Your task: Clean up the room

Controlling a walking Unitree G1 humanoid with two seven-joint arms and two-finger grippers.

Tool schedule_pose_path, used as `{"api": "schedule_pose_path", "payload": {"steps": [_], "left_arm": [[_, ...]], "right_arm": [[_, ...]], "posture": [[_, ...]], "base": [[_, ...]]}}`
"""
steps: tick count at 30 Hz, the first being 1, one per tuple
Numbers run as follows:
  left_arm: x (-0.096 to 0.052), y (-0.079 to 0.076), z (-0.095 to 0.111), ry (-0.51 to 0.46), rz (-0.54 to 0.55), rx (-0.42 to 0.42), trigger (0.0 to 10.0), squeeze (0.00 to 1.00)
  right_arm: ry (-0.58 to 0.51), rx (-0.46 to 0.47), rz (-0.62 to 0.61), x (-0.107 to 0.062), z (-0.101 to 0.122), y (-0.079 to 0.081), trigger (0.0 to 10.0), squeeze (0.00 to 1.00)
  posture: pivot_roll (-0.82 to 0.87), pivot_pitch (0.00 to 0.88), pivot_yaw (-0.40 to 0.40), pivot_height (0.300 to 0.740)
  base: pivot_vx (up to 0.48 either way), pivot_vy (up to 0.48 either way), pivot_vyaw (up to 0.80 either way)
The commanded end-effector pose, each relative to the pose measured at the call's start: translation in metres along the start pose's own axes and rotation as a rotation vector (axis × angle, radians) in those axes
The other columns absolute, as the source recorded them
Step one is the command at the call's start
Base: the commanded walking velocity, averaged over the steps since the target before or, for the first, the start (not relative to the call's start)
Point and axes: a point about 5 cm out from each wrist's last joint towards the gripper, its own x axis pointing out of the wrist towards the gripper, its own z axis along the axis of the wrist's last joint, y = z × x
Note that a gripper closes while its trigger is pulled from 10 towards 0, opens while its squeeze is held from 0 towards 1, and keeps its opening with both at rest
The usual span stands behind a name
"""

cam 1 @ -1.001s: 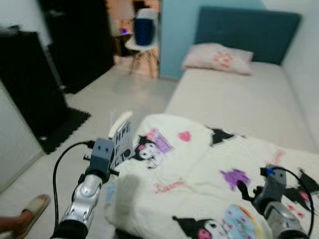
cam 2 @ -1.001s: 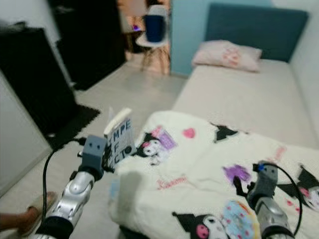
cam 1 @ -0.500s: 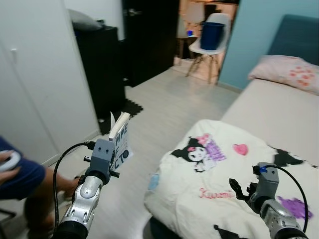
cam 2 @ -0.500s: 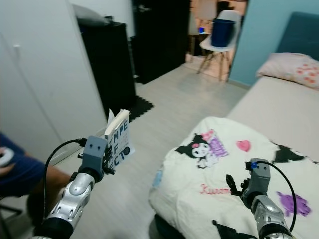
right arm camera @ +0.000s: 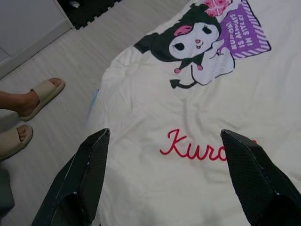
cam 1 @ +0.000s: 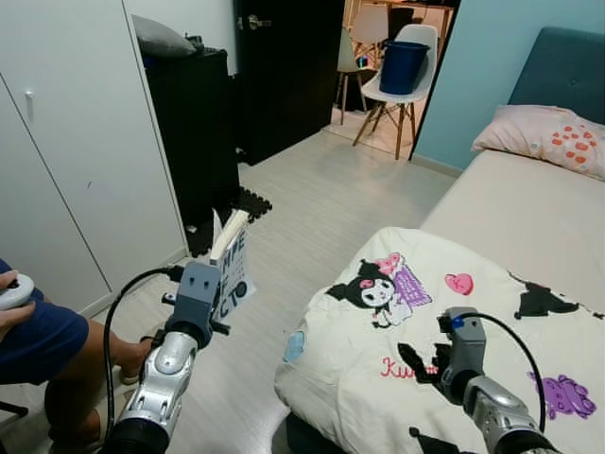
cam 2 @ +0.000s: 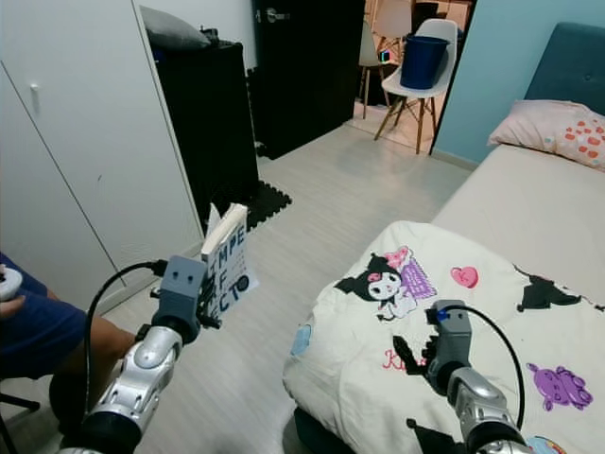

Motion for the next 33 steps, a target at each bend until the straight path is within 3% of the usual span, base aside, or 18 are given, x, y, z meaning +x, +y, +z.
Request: {"api": "schedule_pose_path", "payload": {"steps": [1, 24, 33], "left_arm": [[0.005, 0.0, 0.011, -0.035, 0.005, 0.001, 10.0, 0.0], [0.005, -0.001, 0.01, -0.019, 0.007, -0.012, 10.0, 0.0], [0.005, -0.003, 0.01, -0.017, 0.004, -0.013, 10.0, 0.0]], "right_arm": [[-0.018, -0.023, -0.004, 0.002, 0.005, 0.002, 10.0, 0.0], [0.021, -0.007, -0.053, 0.001, 0.0, -0.002, 10.0, 0.0], [0.136, -0.009, -0.151, -0.003, -0.011, -0.013, 10.0, 0.0]], "posture": [[0.0, 0.0, -0.051, 0.74], [0.0, 0.0, -0.054, 0.74], [0.01, 0.0, -0.06, 0.74]], "base": [[0.0, 0.0, 0.8], [0.0, 0.0, 0.07], [0.0, 0.0, -0.79]]}}
